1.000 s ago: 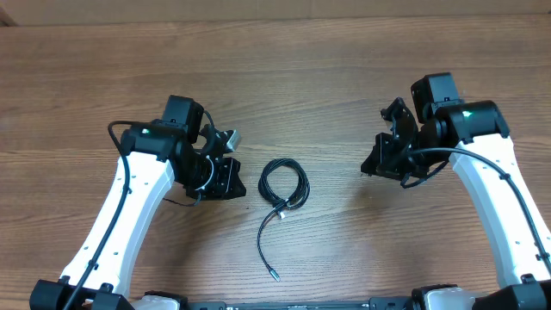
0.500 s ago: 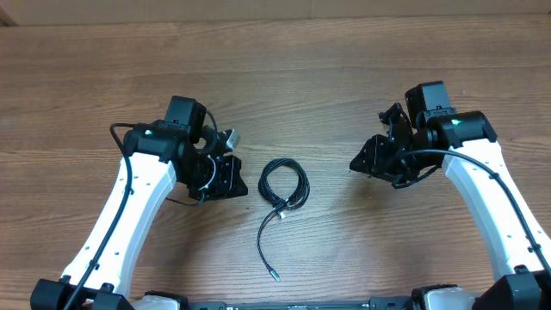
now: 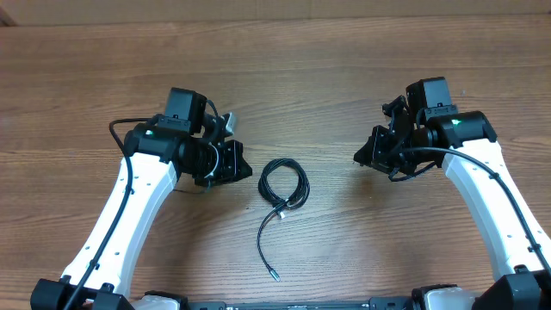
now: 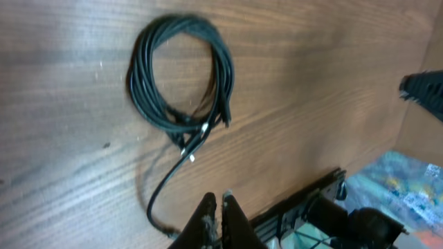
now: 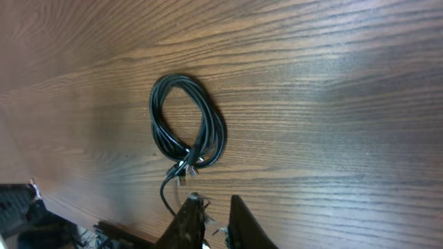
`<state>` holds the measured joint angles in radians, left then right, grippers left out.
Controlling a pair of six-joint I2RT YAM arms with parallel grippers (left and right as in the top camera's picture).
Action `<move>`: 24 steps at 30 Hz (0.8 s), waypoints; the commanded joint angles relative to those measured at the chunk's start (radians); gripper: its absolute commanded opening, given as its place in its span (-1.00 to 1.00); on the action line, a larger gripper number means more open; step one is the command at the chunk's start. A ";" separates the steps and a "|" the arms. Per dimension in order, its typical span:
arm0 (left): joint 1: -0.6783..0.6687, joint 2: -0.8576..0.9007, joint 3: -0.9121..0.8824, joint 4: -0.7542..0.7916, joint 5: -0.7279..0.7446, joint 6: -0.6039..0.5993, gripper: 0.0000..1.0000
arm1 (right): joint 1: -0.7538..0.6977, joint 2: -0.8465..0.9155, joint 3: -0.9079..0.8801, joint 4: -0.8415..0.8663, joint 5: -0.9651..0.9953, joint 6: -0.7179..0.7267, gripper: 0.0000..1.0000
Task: Untangle cables
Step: 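Lower both grippers toward the coil's left and right sides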
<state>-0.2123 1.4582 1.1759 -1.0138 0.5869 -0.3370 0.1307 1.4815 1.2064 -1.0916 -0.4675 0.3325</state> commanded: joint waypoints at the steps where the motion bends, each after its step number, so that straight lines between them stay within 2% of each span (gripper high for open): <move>1: 0.017 0.002 -0.002 0.027 -0.007 -0.024 -0.92 | -0.004 0.000 -0.003 0.013 -0.005 0.012 -0.55; 2: 0.016 0.003 -0.002 0.028 -0.027 -0.023 -0.90 | -0.004 0.000 -0.003 0.019 -0.005 0.012 -0.47; 8: -0.049 0.045 -0.003 0.034 -0.199 -0.027 -0.62 | -0.004 0.000 -0.003 0.057 -0.005 0.013 -0.50; 14: -0.085 0.146 -0.003 0.157 -0.228 -0.026 -0.65 | -0.003 0.001 -0.011 0.051 -0.005 0.023 -0.56; 24: -0.085 0.319 -0.003 0.310 -0.232 -0.005 -0.64 | -0.002 0.002 -0.036 0.043 -0.005 0.188 -0.55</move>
<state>-0.2951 1.7267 1.1748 -0.7170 0.3698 -0.3607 0.1310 1.4822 1.1816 -1.0489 -0.4675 0.4545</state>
